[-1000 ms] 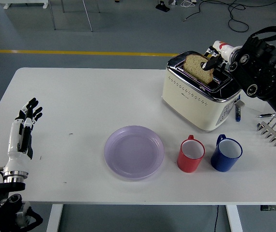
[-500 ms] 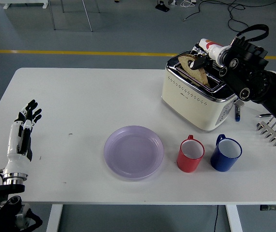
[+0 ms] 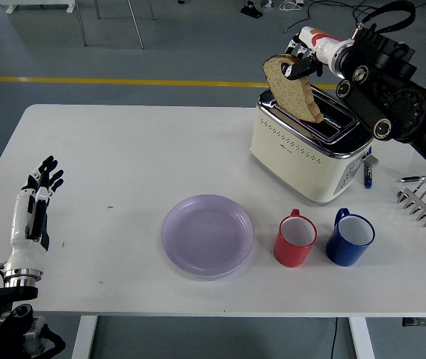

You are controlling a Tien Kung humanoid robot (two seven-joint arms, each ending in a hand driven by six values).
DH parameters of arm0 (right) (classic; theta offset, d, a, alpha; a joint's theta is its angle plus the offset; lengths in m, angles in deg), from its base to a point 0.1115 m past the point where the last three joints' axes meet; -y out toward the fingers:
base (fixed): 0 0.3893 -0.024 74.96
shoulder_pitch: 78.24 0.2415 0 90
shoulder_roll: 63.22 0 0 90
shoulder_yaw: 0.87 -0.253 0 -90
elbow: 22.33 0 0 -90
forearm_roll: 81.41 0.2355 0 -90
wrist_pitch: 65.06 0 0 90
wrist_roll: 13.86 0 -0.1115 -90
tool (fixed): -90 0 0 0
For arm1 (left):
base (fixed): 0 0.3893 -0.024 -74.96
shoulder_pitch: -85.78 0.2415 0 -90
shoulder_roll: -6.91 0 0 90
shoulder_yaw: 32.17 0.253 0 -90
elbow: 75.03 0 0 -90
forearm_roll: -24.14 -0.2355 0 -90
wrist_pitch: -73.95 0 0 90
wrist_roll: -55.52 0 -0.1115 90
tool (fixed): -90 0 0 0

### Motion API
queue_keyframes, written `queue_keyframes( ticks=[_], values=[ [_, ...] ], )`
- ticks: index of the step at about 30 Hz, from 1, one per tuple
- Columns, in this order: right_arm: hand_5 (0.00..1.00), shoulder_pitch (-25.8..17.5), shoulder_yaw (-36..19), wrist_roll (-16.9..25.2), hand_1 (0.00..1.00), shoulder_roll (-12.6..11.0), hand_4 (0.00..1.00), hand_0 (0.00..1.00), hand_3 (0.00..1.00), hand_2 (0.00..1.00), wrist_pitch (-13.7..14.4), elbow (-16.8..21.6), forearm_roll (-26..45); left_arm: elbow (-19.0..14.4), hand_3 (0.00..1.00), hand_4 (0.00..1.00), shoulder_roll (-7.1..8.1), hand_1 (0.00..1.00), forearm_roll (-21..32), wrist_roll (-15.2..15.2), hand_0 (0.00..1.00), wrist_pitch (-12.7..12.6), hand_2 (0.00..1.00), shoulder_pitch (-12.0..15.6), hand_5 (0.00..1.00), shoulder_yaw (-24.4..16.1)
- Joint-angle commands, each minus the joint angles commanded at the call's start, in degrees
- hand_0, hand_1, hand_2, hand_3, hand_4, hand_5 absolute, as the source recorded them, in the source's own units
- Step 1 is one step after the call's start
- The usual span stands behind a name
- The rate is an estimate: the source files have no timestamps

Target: Push plate across desktop,pick up the break from the machine,place the break in the plate

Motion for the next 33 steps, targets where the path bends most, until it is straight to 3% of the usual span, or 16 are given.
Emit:
queue_keyframes(
  ticks=[9,16,19,26,30,33],
  values=[
    [0.172,-1.03,-9.37,-1.36,0.265,-3.35,0.341,0.153,0.452,0.346,0.11,10.19,-2.68,-0.07,0.903,0.525,-0.12,0.864,0.0,-0.01,0.832,-0.01,0.932,0.0,0.943,-0.33],
    [0.171,-5.09,-13.01,-5.41,0.264,-6.24,0.335,0.149,0.448,0.343,-0.01,22.68,7.3,-0.27,0.903,0.524,-0.09,0.864,-0.14,-0.03,0.832,-0.04,0.932,0.17,0.942,-0.36],
    [0.165,-6.88,-12.1,-7.04,0.26,-7.66,0.315,0.147,0.443,0.34,-0.43,28.23,14.5,-0.36,0.903,0.524,-0.1,0.864,-0.21,-0.01,0.832,-0.05,0.932,0.11,0.942,-0.44],
    [0.159,-13.04,-4.22,-7.85,0.239,-12.17,0.32,0.145,0.438,0.335,-2.84,42.48,25.25,-0.52,0.903,0.524,-0.13,0.864,-0.32,0.01,0.832,-0.13,0.932,0.32,0.941,-0.89],
    [0.159,-14.88,0.95,-7.32,0.253,-13.38,0.318,0.152,0.438,0.336,-3.13,47.33,27.13,-0.48,0.903,0.526,-0.33,0.864,-0.3,0.05,0.832,-0.17,0.932,0.29,0.941,-0.91],
    [0.159,-16.03,5.13,-6.88,0.253,-13.67,0.318,0.152,0.438,0.336,-2.98,48.78,26.63,-0.5,0.903,0.526,-0.37,0.864,-0.32,0.05,0.832,-0.17,0.932,0.21,0.941,-0.79]
  ],
)
